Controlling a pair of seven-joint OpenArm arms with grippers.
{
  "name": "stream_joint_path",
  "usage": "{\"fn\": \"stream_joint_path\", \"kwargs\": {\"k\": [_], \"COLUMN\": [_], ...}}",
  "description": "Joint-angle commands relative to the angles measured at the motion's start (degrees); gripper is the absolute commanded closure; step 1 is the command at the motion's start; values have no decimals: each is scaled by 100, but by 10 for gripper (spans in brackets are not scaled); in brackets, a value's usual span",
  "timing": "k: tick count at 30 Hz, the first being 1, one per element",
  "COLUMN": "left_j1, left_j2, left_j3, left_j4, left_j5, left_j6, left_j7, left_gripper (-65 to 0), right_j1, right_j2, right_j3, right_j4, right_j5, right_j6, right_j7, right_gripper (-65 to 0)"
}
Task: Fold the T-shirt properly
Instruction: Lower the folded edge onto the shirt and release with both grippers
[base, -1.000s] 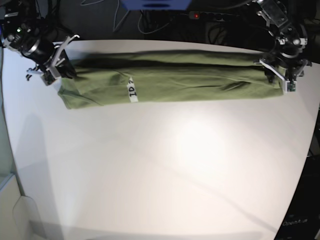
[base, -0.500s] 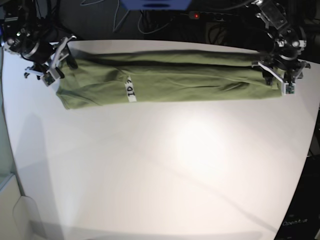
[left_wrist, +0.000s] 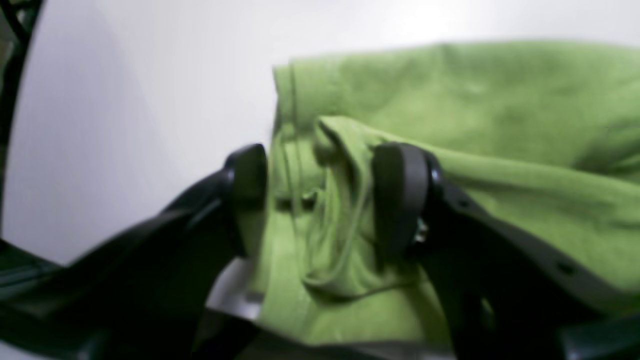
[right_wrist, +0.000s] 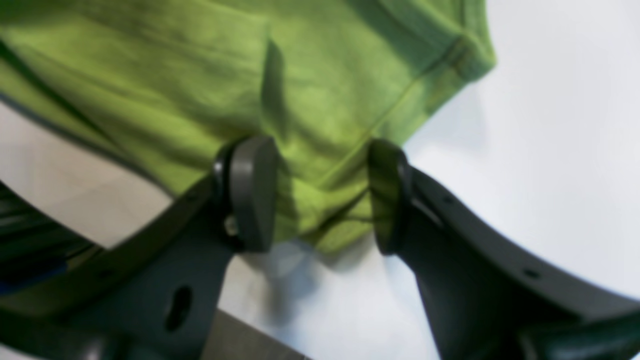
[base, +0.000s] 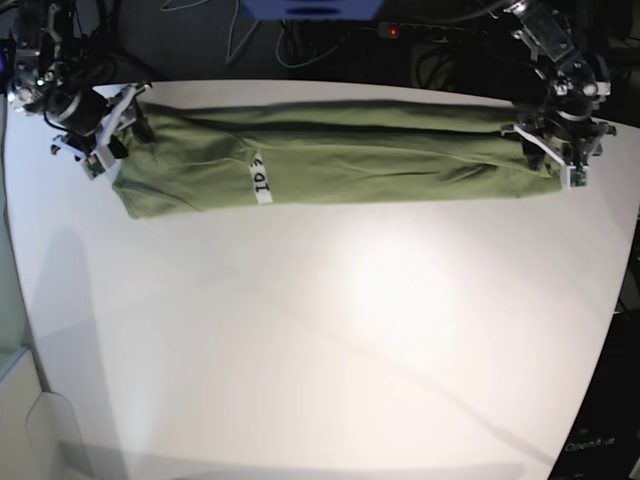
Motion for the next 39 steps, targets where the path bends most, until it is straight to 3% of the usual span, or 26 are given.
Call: {"fn": "stream_joint_path", "kwargs": {"k": [1, 4, 15, 24, 26, 32, 39], "left_j1": [-26, -61, -307, -554, -554, -668, -817], "left_j2": [-73, -135, -144, -135, -135, -117, -29], "left_j3": [-7, -7, -394, -403, -394, -368, -403], "left_j4": [8, -63, -511, -1373, -1381, -1364, -1038], "left_j5": [14, -21, 40, 550, 568, 594, 779], "left_j6": [29, 29, 29, 29, 29, 29, 29], "left_j7": [35, 255, 308, 255, 255, 308, 308], "left_gripper": [-347, -390, -394, -391, -348, -5, -26], "right_j1": [22, 22, 127, 136, 136, 136, 136], "right_j2": [82, 82, 82, 99, 108, 99, 82], "right_j3": [39, 39, 39, 39, 39, 39, 39], "right_j4": [66, 66, 66, 66, 57, 57, 57], "right_j5": [42, 42, 42, 42, 42, 42, 42], "right_j6": [18, 18, 18, 18, 18, 18, 18], "right_j7": [74, 83, 83, 83, 83, 83, 83], "right_gripper": [-303, -303, -303, -299, -299, -299, -297]}}
